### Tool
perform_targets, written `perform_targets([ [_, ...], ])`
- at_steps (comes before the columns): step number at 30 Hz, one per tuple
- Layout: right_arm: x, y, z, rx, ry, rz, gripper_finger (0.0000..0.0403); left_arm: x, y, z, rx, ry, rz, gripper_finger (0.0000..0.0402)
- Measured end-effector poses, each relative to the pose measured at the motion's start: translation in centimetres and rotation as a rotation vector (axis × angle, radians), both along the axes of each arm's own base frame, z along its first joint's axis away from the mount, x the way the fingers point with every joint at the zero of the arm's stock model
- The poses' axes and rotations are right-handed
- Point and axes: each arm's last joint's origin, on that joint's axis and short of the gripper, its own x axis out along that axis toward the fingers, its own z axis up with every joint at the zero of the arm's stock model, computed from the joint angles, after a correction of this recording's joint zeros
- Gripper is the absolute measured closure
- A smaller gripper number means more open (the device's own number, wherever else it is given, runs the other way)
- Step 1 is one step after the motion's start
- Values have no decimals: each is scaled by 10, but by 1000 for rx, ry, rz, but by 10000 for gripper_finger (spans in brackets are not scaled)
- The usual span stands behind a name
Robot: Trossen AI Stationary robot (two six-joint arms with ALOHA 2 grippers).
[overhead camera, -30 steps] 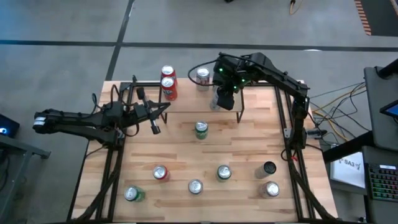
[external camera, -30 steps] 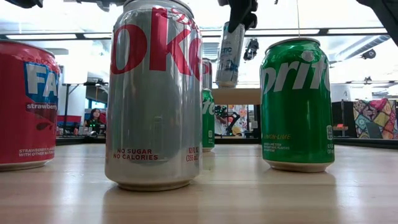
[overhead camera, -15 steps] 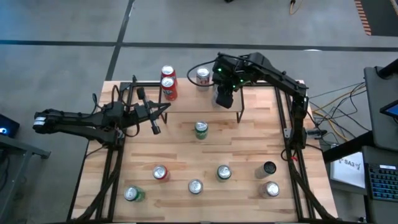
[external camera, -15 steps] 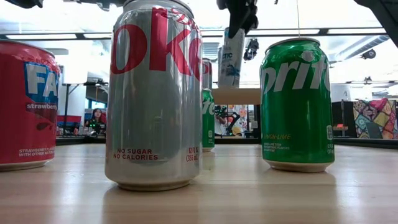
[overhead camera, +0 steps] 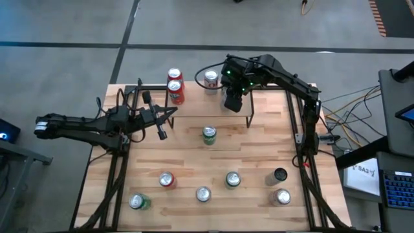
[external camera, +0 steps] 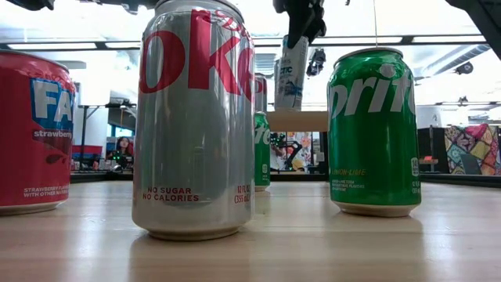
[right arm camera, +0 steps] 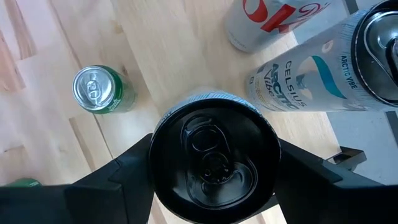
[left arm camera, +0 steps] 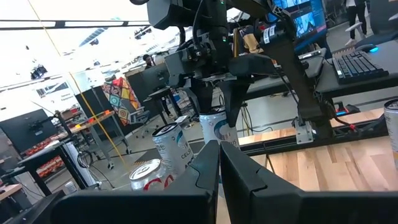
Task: Place canned beverage on shelf
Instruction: Put the left white-blue soda can on the shelf aligned with the other white-blue soda can
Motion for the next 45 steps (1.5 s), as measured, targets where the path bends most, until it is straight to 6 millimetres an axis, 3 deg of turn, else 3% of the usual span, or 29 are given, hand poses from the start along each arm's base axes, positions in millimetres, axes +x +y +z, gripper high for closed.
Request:
perform_targets([
  [45,1,0,-1,68,-30,-141,156,1,0,0,-4,0,0,402],
])
